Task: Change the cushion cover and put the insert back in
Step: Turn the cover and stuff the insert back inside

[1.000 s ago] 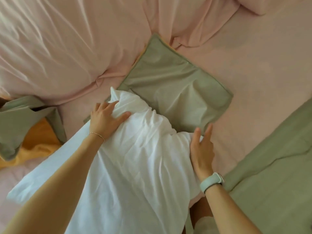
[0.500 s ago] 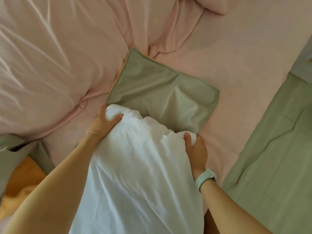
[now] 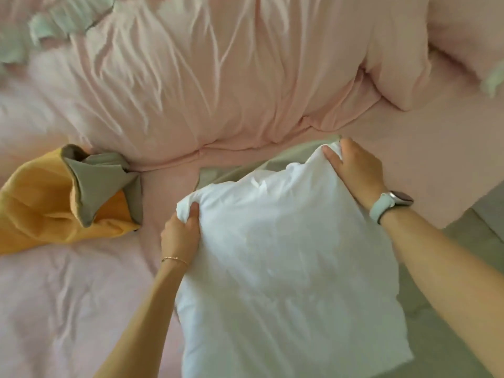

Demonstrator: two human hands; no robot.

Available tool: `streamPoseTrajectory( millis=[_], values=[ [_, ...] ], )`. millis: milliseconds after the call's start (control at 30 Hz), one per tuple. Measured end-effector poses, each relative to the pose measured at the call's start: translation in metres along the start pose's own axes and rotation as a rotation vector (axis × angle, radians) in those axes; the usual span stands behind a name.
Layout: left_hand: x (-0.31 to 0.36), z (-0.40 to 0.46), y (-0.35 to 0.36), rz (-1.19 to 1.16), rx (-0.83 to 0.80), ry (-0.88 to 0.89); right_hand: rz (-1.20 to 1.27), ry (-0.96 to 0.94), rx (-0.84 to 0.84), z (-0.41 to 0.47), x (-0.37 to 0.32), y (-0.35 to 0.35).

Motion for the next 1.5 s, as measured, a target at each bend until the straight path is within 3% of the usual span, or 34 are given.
streamPoseTrajectory(
  millis=[167, 267, 367, 467, 567, 700, 867, 1100, 1233, 1300, 1400, 1500],
  values=[
    [-0.058, -0.028, 0.037, -0.163, -0.072, -0.202, -0.09, 0.03, -0.44, -0.003, 0.015, 0.049],
    [-0.055, -0.018, 0.045, -0.161, -0.044, -0.119, -0.155, 0.1, -0.441, -0.012, 0.021, 0.073],
    [-0.046, -0.007, 0.057, 0.11, 0.026, 0.084, -0.081, -0.172, -0.3, -0.008, -0.012, 0.088],
    [-0.039, -0.013, 0.073, 0.261, -0.052, 0.268, 0.108, -0.524, -0.412, -0.015, -0.063, 0.112],
    [-0.04, -0.043, 0.08, 0.068, 0.036, 0.269, 0.172, -0.687, -0.621, -0.041, -0.085, 0.14],
    [-0.048, -0.077, 0.071, -0.078, 0.154, 0.118, 0.064, -0.711, -0.825, -0.073, -0.063, 0.157],
    [-0.064, -0.052, 0.061, -0.093, 0.189, 0.202, -0.043, -0.792, -0.804, -0.088, -0.053, 0.151],
    [-0.064, 0.02, 0.063, 0.178, 0.355, 0.336, -0.042, -0.63, -0.783, -0.077, -0.074, 0.157],
    [-0.055, 0.061, 0.064, 0.252, 0.156, 0.526, 0.028, -0.507, -0.737, -0.053, -0.095, 0.179],
    [-0.06, 0.078, 0.07, 0.327, 0.057, 0.622, 0.015, -0.531, -0.82, -0.051, -0.102, 0.189],
    [-0.072, 0.092, 0.077, 0.461, -0.035, 0.531, 0.018, -0.573, -0.963, -0.065, -0.096, 0.188],
    [-0.075, 0.099, 0.084, 0.529, -0.058, 0.433, 0.061, -0.568, -0.85, -0.081, -0.076, 0.174]
  ],
)
Point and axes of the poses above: each hand's wrist, its own z-axis towards the middle knuckle, its own y-axis out of the palm, x = y × z, the point moved 1 cm from there along z, towards the middle knuckle, and after that the axes turned 6 degrees about x, right-handed, at the moved point
